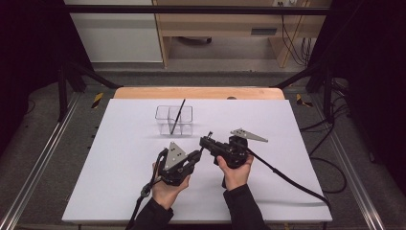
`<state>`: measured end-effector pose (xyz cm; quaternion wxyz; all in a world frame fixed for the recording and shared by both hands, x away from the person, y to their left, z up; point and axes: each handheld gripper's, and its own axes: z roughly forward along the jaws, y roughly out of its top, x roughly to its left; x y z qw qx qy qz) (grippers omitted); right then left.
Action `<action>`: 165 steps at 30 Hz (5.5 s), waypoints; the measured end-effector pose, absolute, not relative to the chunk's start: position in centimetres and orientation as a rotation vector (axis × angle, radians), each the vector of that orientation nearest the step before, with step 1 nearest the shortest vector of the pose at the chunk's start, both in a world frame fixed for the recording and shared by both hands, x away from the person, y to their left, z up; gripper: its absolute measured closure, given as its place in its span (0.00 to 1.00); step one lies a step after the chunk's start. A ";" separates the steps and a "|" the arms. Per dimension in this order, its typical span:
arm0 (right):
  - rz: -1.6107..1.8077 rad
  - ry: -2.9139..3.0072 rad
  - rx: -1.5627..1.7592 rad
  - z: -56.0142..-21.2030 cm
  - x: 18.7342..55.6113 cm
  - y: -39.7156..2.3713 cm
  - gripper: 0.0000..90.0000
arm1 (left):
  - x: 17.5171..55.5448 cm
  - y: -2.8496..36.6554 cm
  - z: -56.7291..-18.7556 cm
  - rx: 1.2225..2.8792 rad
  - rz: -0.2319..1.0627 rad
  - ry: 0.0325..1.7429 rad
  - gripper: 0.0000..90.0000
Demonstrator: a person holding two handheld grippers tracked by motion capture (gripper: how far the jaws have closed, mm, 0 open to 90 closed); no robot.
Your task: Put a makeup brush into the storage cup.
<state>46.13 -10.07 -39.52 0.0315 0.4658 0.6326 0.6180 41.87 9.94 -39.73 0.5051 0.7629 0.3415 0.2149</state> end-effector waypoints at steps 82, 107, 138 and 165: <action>1.617 1.989 1.105 -38.0 44.8 -12.0 0.14 | 43.7 13.5 -38.0 1.817 0.524 0.897 0.92; 1.468 2.033 1.097 -39.1 43.5 -15.0 0.11 | 45.4 18.0 -35.4 1.760 0.546 0.904 0.92; 1.464 2.028 1.177 -40.9 42.9 -18.3 0.11 | 50.4 17.4 -34.1 1.782 0.584 0.891 0.92; 1.465 2.013 1.194 -41.0 42.9 -19.1 0.11 | 55.9 16.7 -34.5 1.748 0.578 0.959 0.92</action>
